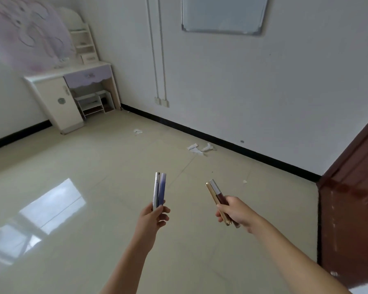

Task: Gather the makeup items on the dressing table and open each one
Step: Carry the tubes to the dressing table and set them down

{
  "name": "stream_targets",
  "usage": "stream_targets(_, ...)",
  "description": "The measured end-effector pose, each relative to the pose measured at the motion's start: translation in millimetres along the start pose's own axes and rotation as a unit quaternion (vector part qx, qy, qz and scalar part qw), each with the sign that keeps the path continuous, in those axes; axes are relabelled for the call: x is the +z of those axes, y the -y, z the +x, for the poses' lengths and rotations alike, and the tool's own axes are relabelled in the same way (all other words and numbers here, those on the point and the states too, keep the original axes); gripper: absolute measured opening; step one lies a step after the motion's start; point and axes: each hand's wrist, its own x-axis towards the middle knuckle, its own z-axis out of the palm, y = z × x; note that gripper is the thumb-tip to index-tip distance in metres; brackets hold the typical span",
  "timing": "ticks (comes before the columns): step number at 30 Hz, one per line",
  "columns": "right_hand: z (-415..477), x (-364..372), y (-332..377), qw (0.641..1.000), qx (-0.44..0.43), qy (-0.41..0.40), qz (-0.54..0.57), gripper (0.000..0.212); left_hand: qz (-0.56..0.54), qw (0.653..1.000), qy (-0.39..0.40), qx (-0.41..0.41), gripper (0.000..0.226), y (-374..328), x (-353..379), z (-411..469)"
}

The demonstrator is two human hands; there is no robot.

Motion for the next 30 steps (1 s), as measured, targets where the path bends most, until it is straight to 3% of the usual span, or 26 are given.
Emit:
stream_targets(13, 123.4, -42.7, 65.8, 0.999, -0.029, 0.019, -0.033, 0.014, 0.006, 0.999, -0.035, 0.010, 0.018, -35.5, 2.8, 119.0)
stream_targets(30, 287.5, -197.8, 90.9, 0.983, -0.097, 0.129, -0.086, 0.017, -0.051, 0.990, -0.126, 0.032, 0.016, -54.1, 167.0, 254.5)
